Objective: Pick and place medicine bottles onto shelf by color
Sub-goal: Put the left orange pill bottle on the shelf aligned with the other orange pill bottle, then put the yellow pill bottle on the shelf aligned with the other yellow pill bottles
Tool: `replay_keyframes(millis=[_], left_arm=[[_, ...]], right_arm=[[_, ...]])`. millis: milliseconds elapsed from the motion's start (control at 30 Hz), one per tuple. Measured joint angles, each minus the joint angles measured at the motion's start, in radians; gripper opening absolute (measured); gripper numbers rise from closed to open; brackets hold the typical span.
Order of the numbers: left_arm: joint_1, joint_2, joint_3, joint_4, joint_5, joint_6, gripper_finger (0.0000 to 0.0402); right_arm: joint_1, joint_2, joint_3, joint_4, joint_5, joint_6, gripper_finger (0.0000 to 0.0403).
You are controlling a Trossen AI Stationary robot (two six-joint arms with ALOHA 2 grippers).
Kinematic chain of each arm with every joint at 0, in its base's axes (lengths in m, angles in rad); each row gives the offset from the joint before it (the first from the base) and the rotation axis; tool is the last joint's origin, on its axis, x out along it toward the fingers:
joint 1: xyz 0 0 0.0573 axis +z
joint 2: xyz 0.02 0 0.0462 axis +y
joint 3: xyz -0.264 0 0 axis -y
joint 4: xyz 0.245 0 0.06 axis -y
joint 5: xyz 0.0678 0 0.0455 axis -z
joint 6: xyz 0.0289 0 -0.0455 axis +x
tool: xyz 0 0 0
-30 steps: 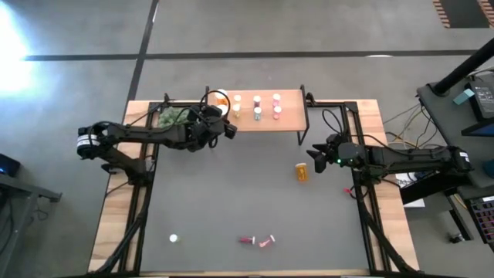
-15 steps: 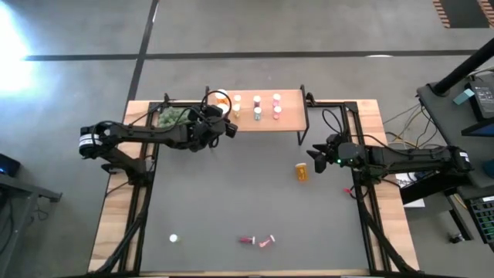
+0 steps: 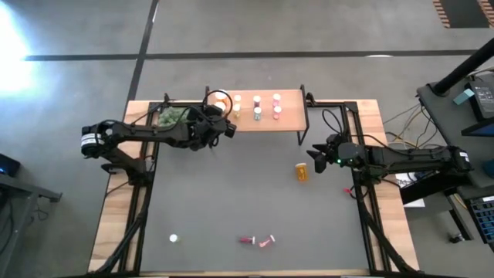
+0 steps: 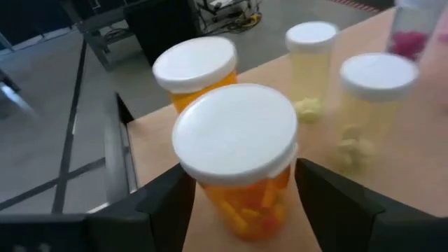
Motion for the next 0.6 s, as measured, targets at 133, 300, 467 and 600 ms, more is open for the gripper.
replay_keyframes(millis=[133, 300, 467, 600], left_arm=[[0.0, 0.0, 0.001, 0.009, -0.004, 0.0, 0.0242], [0.0, -0.021, 0.005, 0.019, -0.039, 0.034, 0.0245], [-0.002, -0.043, 0.035, 0.024, -0.03, 0.093, 0.0245], [-0.002, -0.051, 0.053, 0.027, 0.003, 0.093, 0.0245]], right_arm=[[0.0, 0.0, 0.0, 0.0, 0.0, 0.0, 0.0203], [0.0, 0.0, 0.0, 0.0, 0.0, 0.0, 0.0203], [0.0, 0.0, 0.0, 0.0, 0.0, 0.0, 0.0203], [0.0, 0.0, 0.0, 0.0, 0.0, 0.0, 0.0203]])
